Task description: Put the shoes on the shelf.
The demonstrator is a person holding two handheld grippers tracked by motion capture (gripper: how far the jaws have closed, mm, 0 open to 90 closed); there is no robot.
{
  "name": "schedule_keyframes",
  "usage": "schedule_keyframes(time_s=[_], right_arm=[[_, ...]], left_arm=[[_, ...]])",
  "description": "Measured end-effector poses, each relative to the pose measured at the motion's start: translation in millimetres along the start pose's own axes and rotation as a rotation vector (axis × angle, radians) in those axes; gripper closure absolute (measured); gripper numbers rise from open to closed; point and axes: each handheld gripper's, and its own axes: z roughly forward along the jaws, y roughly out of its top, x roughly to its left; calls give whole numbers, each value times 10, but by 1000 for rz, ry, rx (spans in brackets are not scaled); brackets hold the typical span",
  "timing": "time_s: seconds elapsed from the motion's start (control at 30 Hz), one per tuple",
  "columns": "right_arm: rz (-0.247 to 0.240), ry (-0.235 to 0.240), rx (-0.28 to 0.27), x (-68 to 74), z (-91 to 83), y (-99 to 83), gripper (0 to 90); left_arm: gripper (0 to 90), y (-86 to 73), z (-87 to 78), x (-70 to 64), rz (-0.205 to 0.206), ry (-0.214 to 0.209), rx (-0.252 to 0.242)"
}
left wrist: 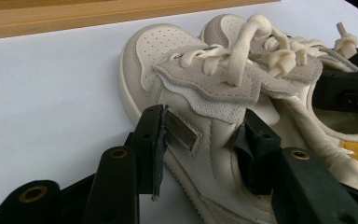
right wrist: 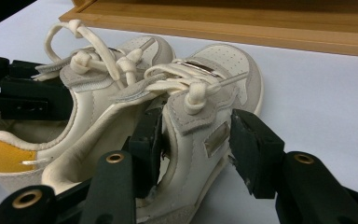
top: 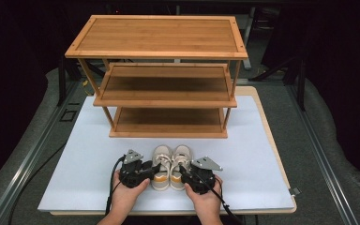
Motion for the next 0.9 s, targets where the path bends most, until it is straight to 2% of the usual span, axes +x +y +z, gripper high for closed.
schedule_keyframes(time_s=[0.2, 0.4, 0.6, 0.67, 0.7, 0.9], right_arm=[[10, -3, 5, -10, -6, 1, 555], [25, -17, -13, 16, -7, -16, 586], [27, -26, 30, 5, -24, 24, 609], [30, -11, 30, -10, -18, 32, 613], [21, -34, 32, 10, -18, 30, 620], [6, -45, 37, 48, -7, 42, 637]], left_arm=[[572, -13, 4, -9, -8, 5, -12], [582, -26, 2, -29, -12, 21, -20], [589, -41, 3, -40, -28, 29, -34], [591, -40, 4, -41, -30, 29, -32], [594, -40, 5, -44, -32, 31, -33], [600, -41, 11, -59, -44, 37, -38]])
